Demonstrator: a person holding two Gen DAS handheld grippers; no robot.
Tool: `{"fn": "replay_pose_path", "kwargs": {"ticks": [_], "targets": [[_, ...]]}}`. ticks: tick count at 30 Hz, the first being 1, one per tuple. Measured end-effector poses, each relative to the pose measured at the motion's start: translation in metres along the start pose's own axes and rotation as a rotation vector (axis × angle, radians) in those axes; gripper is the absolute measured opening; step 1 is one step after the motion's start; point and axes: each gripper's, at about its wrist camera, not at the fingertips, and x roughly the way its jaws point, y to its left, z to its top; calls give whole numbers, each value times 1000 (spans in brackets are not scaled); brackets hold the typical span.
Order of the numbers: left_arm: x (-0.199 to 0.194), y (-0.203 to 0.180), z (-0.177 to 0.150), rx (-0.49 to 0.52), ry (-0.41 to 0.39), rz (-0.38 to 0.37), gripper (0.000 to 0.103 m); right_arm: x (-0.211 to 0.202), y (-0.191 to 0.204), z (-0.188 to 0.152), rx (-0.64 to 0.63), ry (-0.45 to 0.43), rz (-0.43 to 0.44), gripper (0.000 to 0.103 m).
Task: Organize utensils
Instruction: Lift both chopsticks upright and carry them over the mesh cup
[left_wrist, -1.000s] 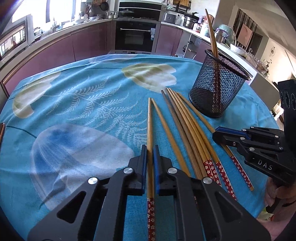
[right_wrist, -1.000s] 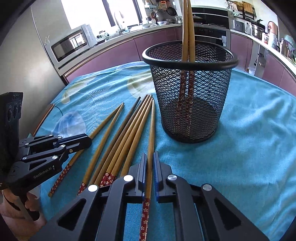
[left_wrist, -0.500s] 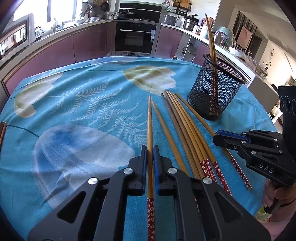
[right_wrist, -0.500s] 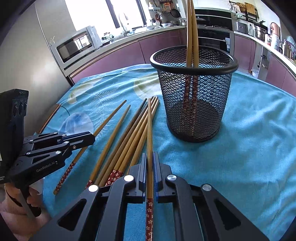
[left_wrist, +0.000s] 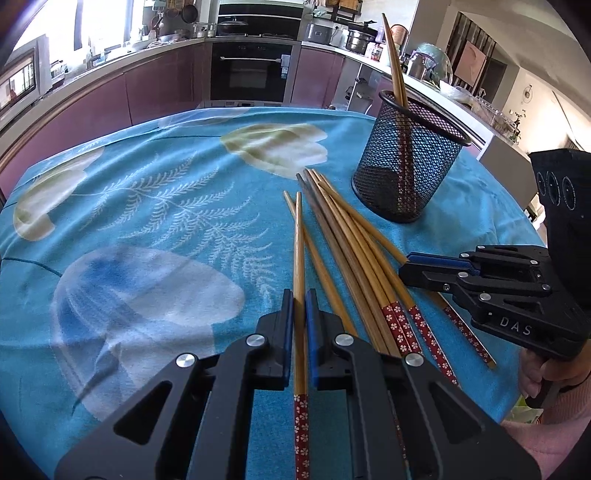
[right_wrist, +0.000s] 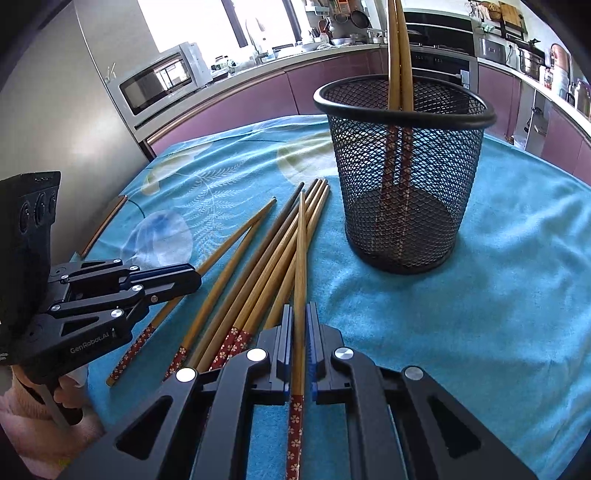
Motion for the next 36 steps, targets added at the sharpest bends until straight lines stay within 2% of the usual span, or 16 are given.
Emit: {"fn": "replay_pose_path", "kwargs": {"ticks": [11, 20, 25, 36], "targets": [[7, -6, 2, 51, 24, 10, 10, 0, 1, 1, -9, -5, -7, 6], [2, -5, 2, 21, 12, 12, 7, -16, 1, 0, -16, -48, 19, 6], [-18, -4, 8, 24, -31, -31, 7, -37, 2, 1, -34, -98, 42, 6], [-80, 1, 26, -13, -155, -177, 7, -74, -5, 10, -17, -195, 114, 6]]}}
